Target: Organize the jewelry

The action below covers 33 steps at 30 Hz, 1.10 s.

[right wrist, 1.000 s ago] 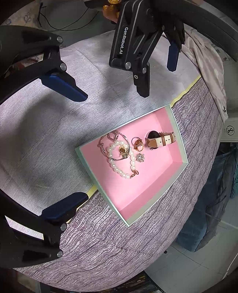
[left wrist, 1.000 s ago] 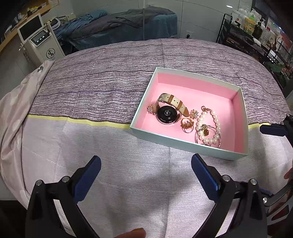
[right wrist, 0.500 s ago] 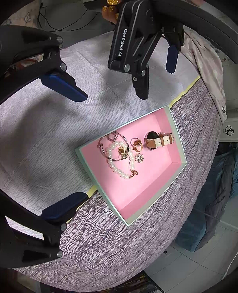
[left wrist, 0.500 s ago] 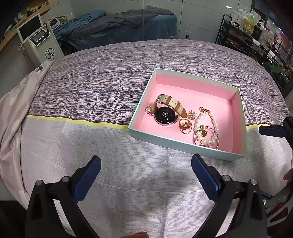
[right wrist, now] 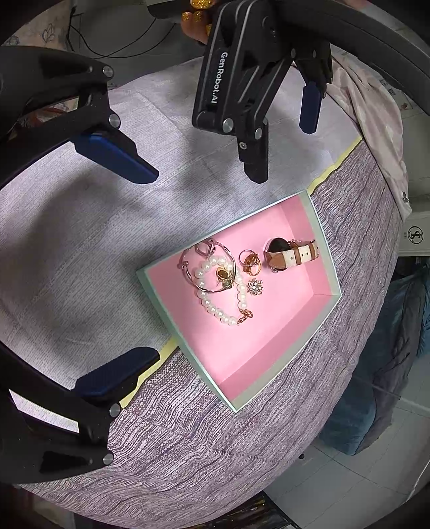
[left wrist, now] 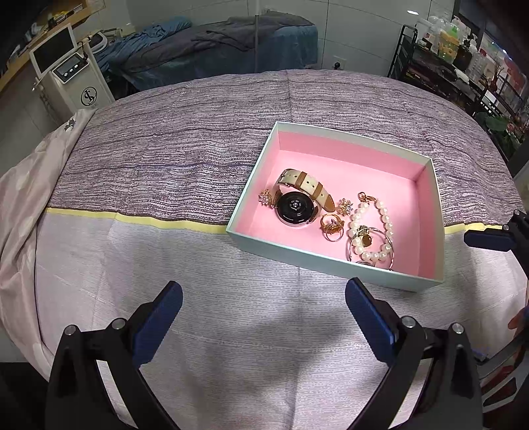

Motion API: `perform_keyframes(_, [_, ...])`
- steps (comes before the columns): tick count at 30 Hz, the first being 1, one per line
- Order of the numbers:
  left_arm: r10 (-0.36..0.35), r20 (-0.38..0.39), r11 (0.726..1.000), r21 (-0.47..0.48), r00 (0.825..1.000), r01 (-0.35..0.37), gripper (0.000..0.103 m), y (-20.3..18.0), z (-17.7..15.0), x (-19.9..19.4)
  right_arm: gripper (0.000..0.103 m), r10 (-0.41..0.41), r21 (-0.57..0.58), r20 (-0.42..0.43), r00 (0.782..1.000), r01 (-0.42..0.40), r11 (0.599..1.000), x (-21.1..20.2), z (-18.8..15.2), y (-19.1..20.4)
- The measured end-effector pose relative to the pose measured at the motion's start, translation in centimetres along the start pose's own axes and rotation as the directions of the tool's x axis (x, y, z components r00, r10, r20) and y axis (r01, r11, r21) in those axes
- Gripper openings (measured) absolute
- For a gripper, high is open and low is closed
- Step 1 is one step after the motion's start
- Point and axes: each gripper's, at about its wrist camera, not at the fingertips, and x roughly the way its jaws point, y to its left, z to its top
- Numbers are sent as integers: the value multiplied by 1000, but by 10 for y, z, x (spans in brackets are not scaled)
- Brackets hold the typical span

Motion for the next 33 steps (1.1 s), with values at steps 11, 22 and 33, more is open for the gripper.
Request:
perform_keyframes(11, [9,18,1000,19,1000,-9,97,-5,0,-5,98,-2,5,10,1000,2,1000,-1,-1,1])
perform_keyframes(22, [10,17,1000,17,1000,-10,97,-4,0,-4,98,-7,9,7,1000,7,1000,1,0,2])
perform_keyframes(33, [9,18,1000,19,1000,-9,97,-6,-2,-4,98,-10,6,11,1000,10,1000,0,0,5])
